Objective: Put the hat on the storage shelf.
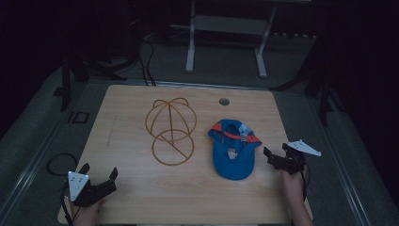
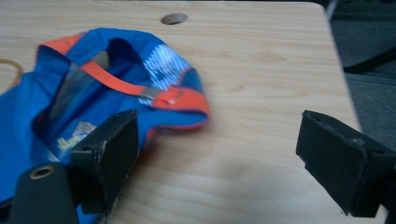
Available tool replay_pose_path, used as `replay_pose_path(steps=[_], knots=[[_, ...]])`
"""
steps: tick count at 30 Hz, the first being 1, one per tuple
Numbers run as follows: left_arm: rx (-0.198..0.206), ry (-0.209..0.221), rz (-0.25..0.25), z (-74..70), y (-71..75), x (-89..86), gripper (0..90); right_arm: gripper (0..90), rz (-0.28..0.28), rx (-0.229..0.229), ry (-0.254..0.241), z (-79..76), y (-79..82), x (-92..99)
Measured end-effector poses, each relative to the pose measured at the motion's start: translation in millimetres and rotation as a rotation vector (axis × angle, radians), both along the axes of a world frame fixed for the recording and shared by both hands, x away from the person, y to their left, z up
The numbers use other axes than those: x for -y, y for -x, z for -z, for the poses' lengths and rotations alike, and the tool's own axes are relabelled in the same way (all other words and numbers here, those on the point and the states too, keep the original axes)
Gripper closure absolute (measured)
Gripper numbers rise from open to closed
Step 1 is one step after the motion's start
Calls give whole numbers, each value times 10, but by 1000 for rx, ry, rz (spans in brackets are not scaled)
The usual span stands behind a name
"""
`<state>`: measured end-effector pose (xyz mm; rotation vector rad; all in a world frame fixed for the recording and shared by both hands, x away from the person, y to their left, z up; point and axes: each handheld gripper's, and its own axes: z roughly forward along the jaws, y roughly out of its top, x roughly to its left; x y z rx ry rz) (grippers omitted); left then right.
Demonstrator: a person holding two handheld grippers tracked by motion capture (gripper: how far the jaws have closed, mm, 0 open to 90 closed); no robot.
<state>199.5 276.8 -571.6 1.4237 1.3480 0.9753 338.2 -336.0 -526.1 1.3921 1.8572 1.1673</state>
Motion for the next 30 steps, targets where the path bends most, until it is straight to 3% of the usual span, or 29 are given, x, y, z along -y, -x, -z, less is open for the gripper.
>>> replay_pose_path(steps=[4, 9, 16, 20, 30], knots=[[-7, -21, 37, -18, 6, 44, 12, 136, -14, -21, 20, -15, -119, -119], [-3, -96, 82, -48, 32, 140, 12, 136, -29, -34, 31, -16, -278, -266], [-39, -101, 121, -42, 28, 163, 12, 153, -87, -59, 61, -124, -524, -475], [-39, -119, 129, -47, 32, 187, 12, 153, -102, -73, 80, -159, -671, -584], [-46, -119, 150, -52, 40, 200, 12, 197, -134, -131, 119, -118, -1006, -806]])
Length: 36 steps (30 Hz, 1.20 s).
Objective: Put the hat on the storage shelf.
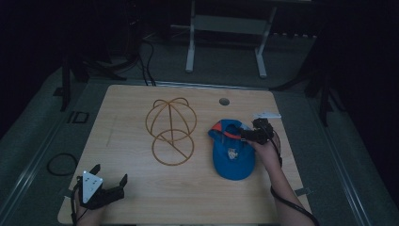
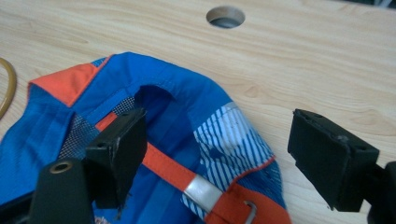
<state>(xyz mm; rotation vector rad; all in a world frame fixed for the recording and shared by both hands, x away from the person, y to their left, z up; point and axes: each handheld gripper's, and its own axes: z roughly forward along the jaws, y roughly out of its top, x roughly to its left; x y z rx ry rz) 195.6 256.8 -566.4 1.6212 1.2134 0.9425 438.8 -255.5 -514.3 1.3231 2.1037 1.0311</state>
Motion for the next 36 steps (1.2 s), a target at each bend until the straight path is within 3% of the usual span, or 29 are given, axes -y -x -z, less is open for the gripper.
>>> replay_pose_path(steps=[10, 13, 19, 25, 27, 31, 34, 36], knots=[[-12, 14, 4, 9, -6, -16, 12, 226, 14, -63, 47, 188, -212, -117], [-21, 22, 13, 13, -8, -16, 12, 230, 5, -86, 31, 251, -234, -130], [-22, 29, 10, 13, -7, -21, 12, 257, 3, -112, 66, 329, -250, -146], [-30, 26, 11, 18, -12, -17, 12, 349, -34, -128, 113, 412, -231, -164], [-38, 19, 9, 22, -11, -11, 12, 400, -31, -117, 109, 416, -222, -157], [-40, 14, 7, 19, -6, -4, 12, 633, -65, -115, 116, 394, -197, -186], [-47, 15, 11, 24, -10, -2, 12, 789, -118, -106, 134, 390, -179, -218], [-55, 19, 13, 31, -17, 1, 12, 865, -123, -97, 167, 385, -163, -254]])
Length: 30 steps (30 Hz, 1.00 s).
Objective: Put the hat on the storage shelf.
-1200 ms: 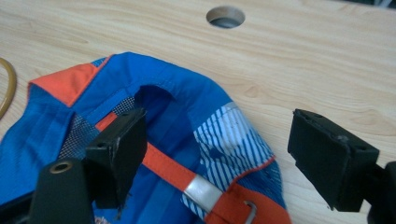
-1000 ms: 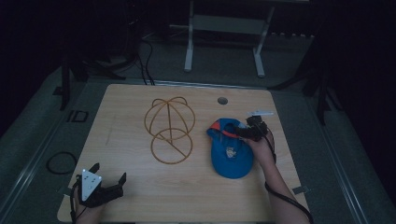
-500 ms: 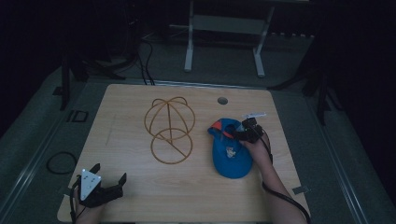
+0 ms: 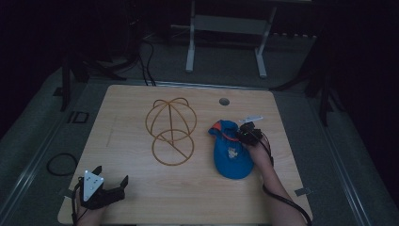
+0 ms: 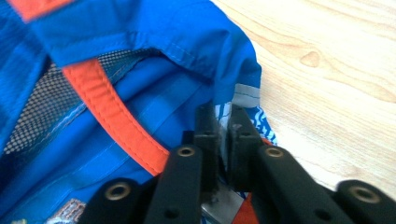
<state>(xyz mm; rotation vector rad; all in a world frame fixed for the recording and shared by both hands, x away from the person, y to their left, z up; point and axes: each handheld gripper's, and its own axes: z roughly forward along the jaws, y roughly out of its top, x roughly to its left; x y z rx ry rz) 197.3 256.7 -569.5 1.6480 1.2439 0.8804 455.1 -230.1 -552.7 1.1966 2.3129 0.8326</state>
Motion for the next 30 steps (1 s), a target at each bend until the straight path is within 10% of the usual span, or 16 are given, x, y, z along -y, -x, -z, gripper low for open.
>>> replay_pose_path(steps=[8, 30], knots=[[-2, 7, -10, -6, -1, -15, 12, 885, 21, 4, -23, -100, 13, -9], [-27, 10, -20, 6, -18, -15, 12, 888, 9, 191, -187, -941, 431, 233]])
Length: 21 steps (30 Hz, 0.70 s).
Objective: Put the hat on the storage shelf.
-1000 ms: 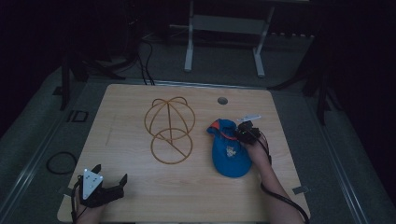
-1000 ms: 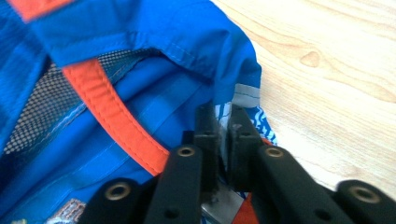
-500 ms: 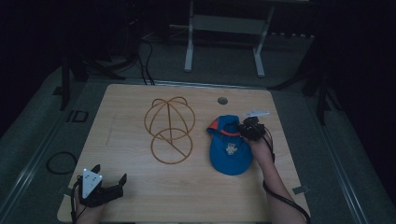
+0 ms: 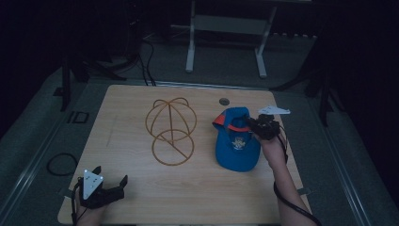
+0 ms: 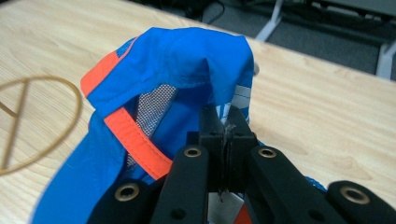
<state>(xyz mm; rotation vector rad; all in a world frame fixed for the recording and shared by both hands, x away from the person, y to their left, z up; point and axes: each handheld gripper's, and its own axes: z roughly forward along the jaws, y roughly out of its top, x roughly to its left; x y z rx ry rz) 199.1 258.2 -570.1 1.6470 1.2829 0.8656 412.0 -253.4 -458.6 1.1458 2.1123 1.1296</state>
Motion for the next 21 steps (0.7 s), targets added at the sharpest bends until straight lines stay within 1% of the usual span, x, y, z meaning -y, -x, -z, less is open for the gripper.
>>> replay_pose_path(steps=[2, 4, 6, 7, 8, 9, 13, 14, 16, 17, 19, 21], knots=[[-6, 3, 4, -8, 0, 2, 12, 888, -2, 14, -15, -67, 46, 23], [-14, 9, 16, -26, -3, 3, 12, 888, -10, 27, -40, -138, 98, 52], [-28, -3, 23, -66, -21, 2, 12, 888, -19, 40, -73, -207, 154, 88], [-39, 9, 26, -94, -28, -11, 12, 888, -22, 46, -90, -241, 184, 105], [-46, 38, 27, -132, -25, -28, 12, 888, -26, 55, -102, -275, 215, 123], [-46, 51, 30, -154, -24, -31, 12, 888, -27, 69, -103, -314, 254, 139], [-46, 51, 45, -294, 15, 27, 12, 888, -18, 100, -109, -417, 357, 185], [-45, 57, 54, -345, 29, 59, 13, 888, -20, 104, -112, -435, 378, 192], [-31, 62, 68, -427, 56, 112, 19, 888, -18, 122, -112, -479, 431, 207], [-19, 56, 79, -480, 73, 145, 45, 888, -18, 130, -109, -499, 454, 215], [5, 62, 109, -598, 103, 198, 45, 888, -19, 143, -109, -534, 496, 229], [30, 51, 130, -729, 123, 246, 45, 888, -18, 148, -116, -563, 519, 251]])
